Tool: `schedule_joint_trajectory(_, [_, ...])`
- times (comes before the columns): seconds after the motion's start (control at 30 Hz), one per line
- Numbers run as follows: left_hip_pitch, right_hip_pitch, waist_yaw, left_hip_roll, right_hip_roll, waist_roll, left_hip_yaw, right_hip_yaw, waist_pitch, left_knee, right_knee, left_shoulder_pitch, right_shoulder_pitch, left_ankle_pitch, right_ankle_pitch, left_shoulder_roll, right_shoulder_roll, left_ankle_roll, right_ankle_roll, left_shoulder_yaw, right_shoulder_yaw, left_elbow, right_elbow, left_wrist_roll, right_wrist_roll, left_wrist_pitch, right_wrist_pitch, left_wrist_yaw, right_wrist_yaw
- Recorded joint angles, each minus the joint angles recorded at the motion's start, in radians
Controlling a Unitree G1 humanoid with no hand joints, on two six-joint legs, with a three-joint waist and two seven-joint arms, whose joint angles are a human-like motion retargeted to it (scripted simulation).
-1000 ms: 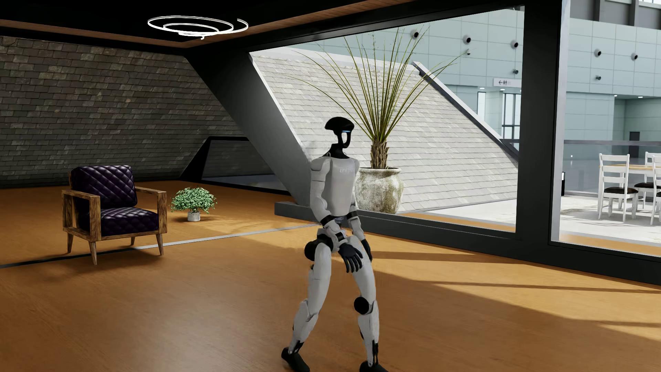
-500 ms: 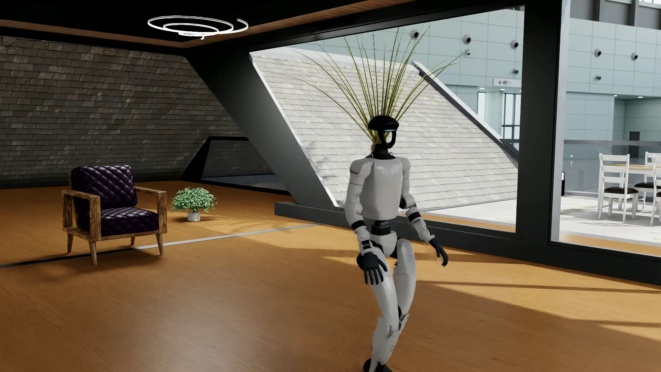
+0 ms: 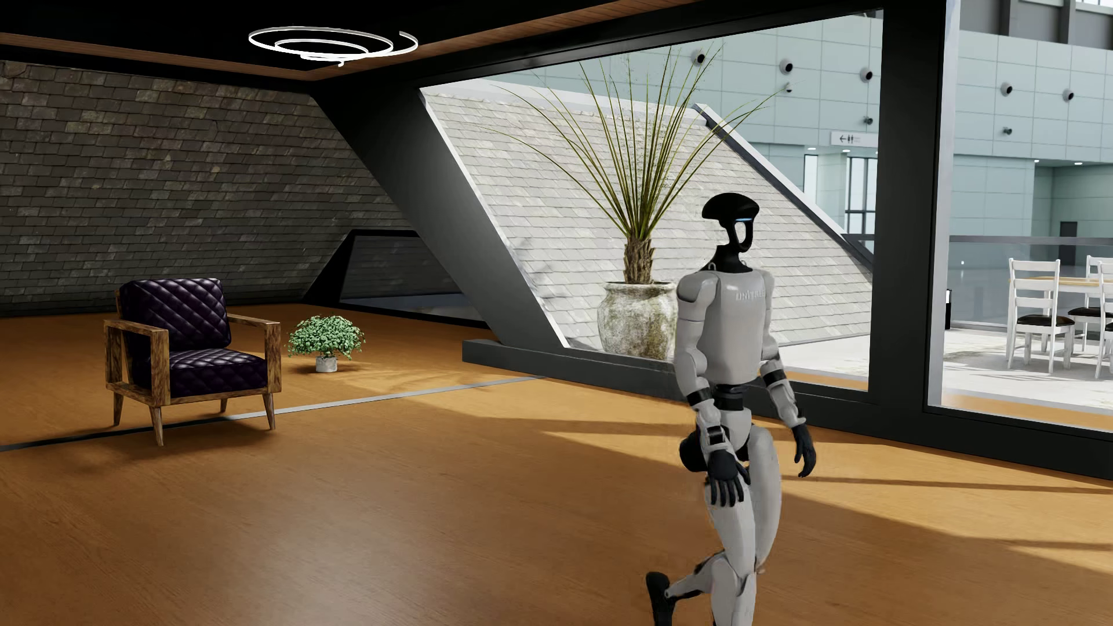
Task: Head to the armchair
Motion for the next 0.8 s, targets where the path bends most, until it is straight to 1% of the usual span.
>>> schedule_joint_trajectory(0.03, [-0.089,0.024,0.002,0.007,0.02,0.013,-0.053,-0.022,0.007,0.135,0.018,0.012,-0.025,0.045,-0.036,0.04,0.005,-0.042,-0.005,-0.016,0.008,-0.014,0.008,0.008,-0.008,-0.022,-0.022,-0.038,-0.017])
schedule_joint_trajectory(0.07, [-0.171,0.056,0.002,-0.013,0.036,0.024,-0.106,-0.045,0.014,0.226,0.026,0.021,-0.041,0.007,-0.067,0.06,0.007,-0.055,-0.007,-0.003,0.022,-0.025,0.0,0.0,-0.019,-0.011,-0.032,-0.046,-0.032])
schedule_joint_trajectory(0.1, [-0.244,0.091,0.003,-0.022,0.051,0.031,-0.148,-0.059,0.021,0.275,0.029,0.034,-0.061,-0.056,-0.093,0.058,0.01,-0.051,-0.008,0.03,0.036,-0.022,0.005,-0.02,-0.032,0.022,-0.035,-0.011,-0.052])
schedule_joint_trajectory(0.13, [-0.306,0.122,0.008,-0.016,0.062,0.037,-0.17,-0.063,0.027,0.277,0.036,0.049,-0.089,-0.145,-0.117,0.049,0.008,-0.034,-0.009,0.082,0.042,-0.029,0.012,-0.05,-0.04,0.06,-0.032,0.04,-0.058])
schedule_joint_trajectory(0.17, [-0.359,0.15,0.019,-0.01,0.071,0.04,-0.18,-0.056,0.03,0.239,0.044,0.068,-0.118,-0.26,-0.139,0.032,0.006,0.022,-0.009,0.14,0.039,-0.047,0.016,-0.086,-0.039,0.091,-0.026,0.095,-0.057])
schedule_joint_trajectory(0.2, [-0.403,0.179,0.033,-0.007,0.076,0.04,-0.182,-0.043,0.033,0.163,0.046,0.086,-0.144,-0.353,-0.156,0.011,0.002,0.062,-0.01,0.19,0.031,-0.07,0.011,-0.122,-0.031,0.105,-0.025,0.138,-0.056])
schedule_joint_trajectory(0.23, [-0.434,0.209,0.05,-0.008,0.078,0.038,-0.175,-0.028,0.034,0.052,0.039,0.1,-0.167,-0.415,-0.169,-0.006,-0.004,0.103,-0.009,0.218,0.026,-0.09,-0.002,-0.147,-0.021,0.104,-0.031,0.159,-0.059])
schedule_joint_trajectory(0.27, [-0.454,0.24,0.065,-0.01,0.079,0.035,-0.16,-0.011,0.035,-0.085,0.024,0.107,-0.184,-0.439,-0.176,-0.017,-0.013,0.143,-0.009,0.223,0.03,-0.106,-0.022,-0.154,-0.013,0.096,-0.044,0.159,-0.067])
schedule_joint_trajectory(0.3, [-0.464,0.27,0.079,-0.011,0.08,0.031,-0.139,0.005,0.034,-0.235,0.007,0.111,-0.197,-0.42,-0.182,-0.022,-0.024,0.156,-0.008,0.216,0.043,-0.116,-0.044,-0.147,-0.007,0.086,-0.062,0.149,-0.077])
schedule_joint_trajectory(0.33, [-0.464,0.3,0.091,-0.019,0.082,0.027,-0.122,0.02,0.033,-0.393,-0.013,0.113,-0.208,-0.372,-0.187,-0.029,-0.037,0.148,-0.006,0.208,0.064,-0.121,-0.065,-0.134,-0.001,0.077,-0.08,0.138,-0.085])
schedule_joint_trajectory(0.37, [-0.456,0.33,0.098,-0.02,0.085,0.023,-0.093,0.033,0.032,-0.544,-0.033,0.114,-0.216,-0.315,-0.191,-0.039,-0.048,0.124,-0.004,0.206,0.086,-0.122,-0.081,-0.123,0.007,0.073,-0.094,0.132,-0.086])
schedule_joint_trajectory(0.4, [-0.44,0.361,0.103,-0.02,0.087,0.02,-0.049,0.045,0.031,-0.677,-0.052,0.116,-0.221,-0.287,-0.194,-0.052,-0.056,0.129,-0.002,0.208,0.103,-0.118,-0.092,-0.116,0.02,0.073,-0.1,0.132,-0.081])
schedule_joint_trajectory(0.43, [-0.428,0.392,0.104,-0.015,0.088,0.016,0.011,0.054,0.03,-0.756,-0.066,0.115,-0.222,-0.29,-0.198,-0.066,-0.059,0.116,0.002,0.208,0.112,-0.11,-0.098,-0.108,0.042,0.075,-0.099,0.132,-0.073])
schedule_joint_trajectory(0.47, [-0.416,0.42,0.106,-0.018,0.086,0.012,0.048,0.064,0.028,-0.781,-0.073,0.113,-0.219,-0.249,-0.199,-0.078,-0.058,0.152,0.008,0.205,0.114,-0.097,-0.1,-0.099,0.069,0.078,-0.092,0.129,-0.064])
schedule_joint_trajectory(0.5, [-0.405,0.445,0.109,-0.028,0.08,0.006,0.055,0.078,0.026,-0.767,-0.069,0.111,-0.212,-0.193,-0.198,-0.089,-0.056,0.213,0.017,0.199,0.113,-0.079,-0.1,-0.088,0.094,0.081,-0.083,0.122,-0.058])
schedule_joint_trajectory(0.53, [-0.382,0.472,0.111,-0.039,0.068,-0.004,0.053,0.091,0.022,-0.752,-0.051,0.106,-0.201,-0.158,-0.183,-0.101,-0.056,0.222,0.029,0.193,0.112,-0.056,-0.095,-0.075,0.113,0.084,-0.071,0.111,-0.058])
schedule_joint_trajectory(0.57, [-0.357,0.488,0.111,-0.051,0.047,-0.017,0.068,0.099,0.018,-0.74,-0.025,0.1,-0.185,-0.162,-0.151,-0.113,-0.055,0.242,0.047,0.189,0.109,-0.03,-0.086,-0.061,0.123,0.09,-0.052,0.099,-0.063])
schedule_joint_trajectory(0.6, [-0.332,0.496,0.111,-0.071,0.021,-0.035,0.079,0.105,0.013,-0.723,0.016,0.091,-0.164,-0.189,-0.104,-0.124,-0.056,0.262,0.064,0.189,0.105,-0.005,-0.071,-0.049,0.126,0.098,-0.029,0.087,-0.064])
schedule_joint_trajectory(0.63, [-0.306,0.486,0.11,-0.095,-0.007,-0.052,0.086,0.11,0.01,-0.708,0.084,0.081,-0.141,-0.221,-0.028,-0.134,-0.057,0.283,0.107,0.194,0.105,0.011,-0.055,-0.041,0.121,0.101,-0.008,0.076,-0.051])
schedule_joint_trajectory(0.67, [-0.286,0.456,0.109,-0.121,-0.036,-0.068,0.093,0.122,0.008,-0.688,0.182,0.071,-0.121,-0.254,0.049,-0.142,-0.067,0.296,0.171,0.202,0.115,0.013,-0.042,-0.038,0.109,0.094,0.001,0.069,-0.02])
schedule_joint_trajectory(0.7, [-0.272,0.403,0.109,-0.149,-0.067,-0.083,0.1,0.14,0.009,-0.659,0.316,0.059,-0.105,-0.291,0.133,-0.151,-0.087,0.305,0.254,0.211,0.132,0.004,-0.037,-0.038,0.09,0.08,-0.004,0.07,0.023])
schedule_joint_trajectory(0.73, [-0.259,0.336,0.11,-0.178,-0.096,-0.098,0.106,0.144,0.013,-0.631,0.474,0.048,-0.09,-0.328,0.215,-0.159,-0.114,0.311,0.29,0.218,0.144,-0.015,-0.038,-0.04,0.065,0.062,-0.019,0.08,0.062])
schedule_joint_trajectory(0.77, [-0.247,0.254,0.114,-0.208,-0.141,-0.113,0.113,0.126,0.018,-0.603,0.635,0.041,-0.082,-0.365,0.306,-0.163,-0.136,0.312,0.292,0.227,0.151,-0.037,-0.032,-0.04,0.046,0.04,-0.024,0.101,0.073])
schedule_joint_trajectory(0.8, [-0.231,0.175,0.116,-0.24,-0.188,-0.13,0.116,0.13,0.023,-0.586,0.771,0.016,-0.075,-0.396,0.352,-0.17,-0.152,0.314,0.293,0.236,0.145,-0.045,-0.033,-0.041,0.036,0.027,-0.008,0.125,0.068])
